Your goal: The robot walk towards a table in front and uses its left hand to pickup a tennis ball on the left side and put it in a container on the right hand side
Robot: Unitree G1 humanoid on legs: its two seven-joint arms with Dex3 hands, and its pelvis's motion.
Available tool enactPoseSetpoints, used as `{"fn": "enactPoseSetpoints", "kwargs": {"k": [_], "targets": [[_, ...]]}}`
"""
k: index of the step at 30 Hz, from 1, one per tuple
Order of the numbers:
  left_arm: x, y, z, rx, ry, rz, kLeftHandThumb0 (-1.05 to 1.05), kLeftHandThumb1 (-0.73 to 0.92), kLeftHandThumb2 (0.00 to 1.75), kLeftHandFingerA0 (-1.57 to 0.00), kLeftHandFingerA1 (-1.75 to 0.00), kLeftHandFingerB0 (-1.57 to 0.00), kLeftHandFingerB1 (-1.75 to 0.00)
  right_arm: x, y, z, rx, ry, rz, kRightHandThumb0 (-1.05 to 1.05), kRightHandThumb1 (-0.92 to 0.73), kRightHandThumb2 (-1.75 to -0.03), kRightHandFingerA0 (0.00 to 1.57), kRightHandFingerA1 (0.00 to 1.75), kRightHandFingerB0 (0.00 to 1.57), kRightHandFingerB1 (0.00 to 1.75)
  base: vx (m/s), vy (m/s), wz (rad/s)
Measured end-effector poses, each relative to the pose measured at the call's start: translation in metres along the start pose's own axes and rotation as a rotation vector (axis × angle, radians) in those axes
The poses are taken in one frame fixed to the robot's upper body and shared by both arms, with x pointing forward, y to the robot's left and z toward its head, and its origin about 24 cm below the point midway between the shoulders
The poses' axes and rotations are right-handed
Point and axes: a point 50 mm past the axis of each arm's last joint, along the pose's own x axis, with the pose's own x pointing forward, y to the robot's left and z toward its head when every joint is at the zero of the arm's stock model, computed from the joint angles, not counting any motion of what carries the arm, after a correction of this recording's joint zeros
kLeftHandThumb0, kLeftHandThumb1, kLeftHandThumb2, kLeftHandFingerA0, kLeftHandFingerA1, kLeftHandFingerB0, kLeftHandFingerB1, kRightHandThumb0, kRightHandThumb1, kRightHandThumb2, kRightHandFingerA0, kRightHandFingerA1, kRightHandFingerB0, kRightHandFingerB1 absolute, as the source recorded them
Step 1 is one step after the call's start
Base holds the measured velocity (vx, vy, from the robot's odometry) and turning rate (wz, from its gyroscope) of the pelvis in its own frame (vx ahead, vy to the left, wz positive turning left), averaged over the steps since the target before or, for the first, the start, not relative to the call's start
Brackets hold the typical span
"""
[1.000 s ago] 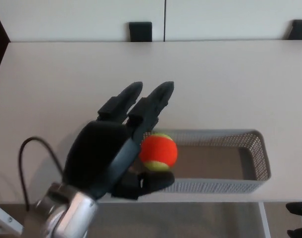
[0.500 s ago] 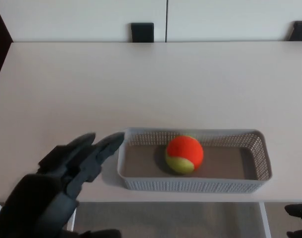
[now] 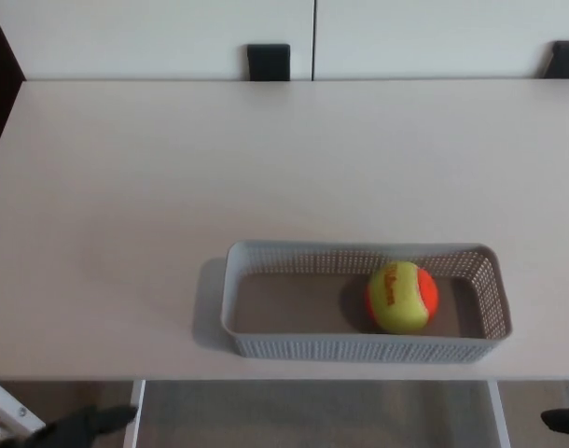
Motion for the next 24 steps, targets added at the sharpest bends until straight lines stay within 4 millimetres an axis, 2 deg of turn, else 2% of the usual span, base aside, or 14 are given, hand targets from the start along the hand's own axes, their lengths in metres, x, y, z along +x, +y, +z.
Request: {"fn": "enactPoseSetpoints", "kwargs": {"k": [1,2,4,5,7,10,11,12,13,14,18,20,21,24], "targets": [[-0.002,-0.003,-0.01,-0.014,0.037,-0.038,-0.24,0.52,0.57,-0.18,-0.52,-0.18,-0.34,-0.001,0.001,-0.003,0.001,0.008,0.001,-0.33,-0.56,-0.57,0.42,0.35,0.41,0.34,0.0,0.0,0.0],[-0.003,-0.006,-0.02,-0.019,0.074,-0.07,-0.14,0.53,0.57,-0.22,-0.61,-0.22,-0.33,-0.003,0.002,-0.006,0.002,0.016,0.0,-0.33,-0.55,-0.57,0.41,0.35,0.42,0.34,0.0,0.0,0.0],[-0.007,-0.011,-0.038,-0.015,0.147,-0.13,-0.14,0.53,0.57,-0.22,-0.61,-0.22,-0.33,-0.006,0.004,-0.013,0.004,0.037,-0.001,-0.33,-0.55,-0.57,0.41,0.35,0.42,0.34,0.0,0.0,0.0],[-0.01,-0.014,-0.047,-0.006,0.185,-0.162,-0.11,0.57,0.59,-0.23,-0.66,-0.23,-0.34,-0.008,0.005,-0.017,0.004,0.049,-0.003,-0.35,-0.55,-0.57,0.42,0.35,0.43,0.34,0.0,0.0,0.0],[-0.01,-0.018,-0.059,0.019,0.236,-0.208,-0.04,0.57,0.66,-0.24,-0.65,-0.2,-0.37,-0.012,0.007,-0.024,0.003,0.07,-0.007,-0.34,-0.55,-0.57,0.43,0.35,0.42,0.34,0.0,0.0,0.0],[-0.001,-0.024,-0.07,0.046,0.271,-0.242,-0.04,0.57,0.66,-0.24,-0.65,-0.2,-0.37,-0.016,0.01,-0.032,-0.003,0.094,-0.01,-0.34,-0.55,-0.57,0.43,0.35,0.42,0.34,0.0,0.0,0.0],[0.003,-0.026,-0.072,0.057,0.278,-0.25,-0.11,0.65,0.61,-0.33,-0.79,-0.21,-0.32,-0.018,0.011,-0.034,-0.006,0.098,-0.013,-0.33,-0.54,-0.57,0.44,0.36,0.41,0.34,0.0,0.0,0.0],[0.007,-0.026,-0.074,0.073,0.284,-0.253,-0.11,0.65,0.61,-0.33,-0.79,-0.21,-0.32,-0.019,0.012,-0.036,-0.009,0.102,-0.015,-0.33,-0.54,-0.57,0.44,0.36,0.41,0.34,0.0,0.0,0.0],[0.011,-0.027,-0.076,0.087,0.29,-0.255,-0.11,0.47,0.94,-0.32,-0.67,-0.09,-0.49,-0.019,0.012,-0.038,-0.01,0.108,-0.016,-0.33,-0.54,-0.57,0.46,0.36,0.42,0.35,0.0,0.0,0.0],[0.016,-0.028,-0.079,0.096,0.296,-0.255,-0.11,0.48,0.95,-0.26,-0.62,-0.09,-0.48,-0.02,0.013,-0.039,-0.011,0.113,-0.018,-0.32,-0.53,-0.56,0.47,0.36,0.44,0.35,0.0,0.0,0.0],[0.036,-0.036,-0.092,0.113,0.339,-0.234,-0.11,0.48,0.95,-0.26,-0.62,-0.09,-0.48,-0.02,0.013,-0.041,-0.019,0.12,-0.024,-0.32,-0.53,-0.56,0.47,0.36,0.44,0.35,0.0,0.0,0.0],[0.041,-0.039,-0.097,0.127,0.36,-0.228,-0.11,0.43,0.92,-0.25,-0.61,-0.14,-0.5,-0.02,0.013,-0.041,-0.023,0.12,-0.028,-0.33,-0.54,-0.57,0.46,0.36,0.43,0.35,0.0,0.0,0.0],[0.043,-0.04,-0.101,0.125,0.374,-0.223,-0.13,0.61,0.58,-0.3,-0.57,-0.28,-0.3,-0.02,0.013,-0.041,-0.024,0.12,-0.029,-0.33,-0.55,-0.57,0.45,0.36,0.43,0.34,0.0,0.0,0.0],[0.045,-0.045,-0.116,0.1,0.436,-0.208,-0.12,0.61,0.58,-0.32,-0.59,-0.28,-0.3,-0.02,0.014,-0.041,-0.027,0.116,-0.03,-0.33,-0.54,-0.57,0.47,0.36,0.44,0.35,0.0,0.0,0.0]]}}
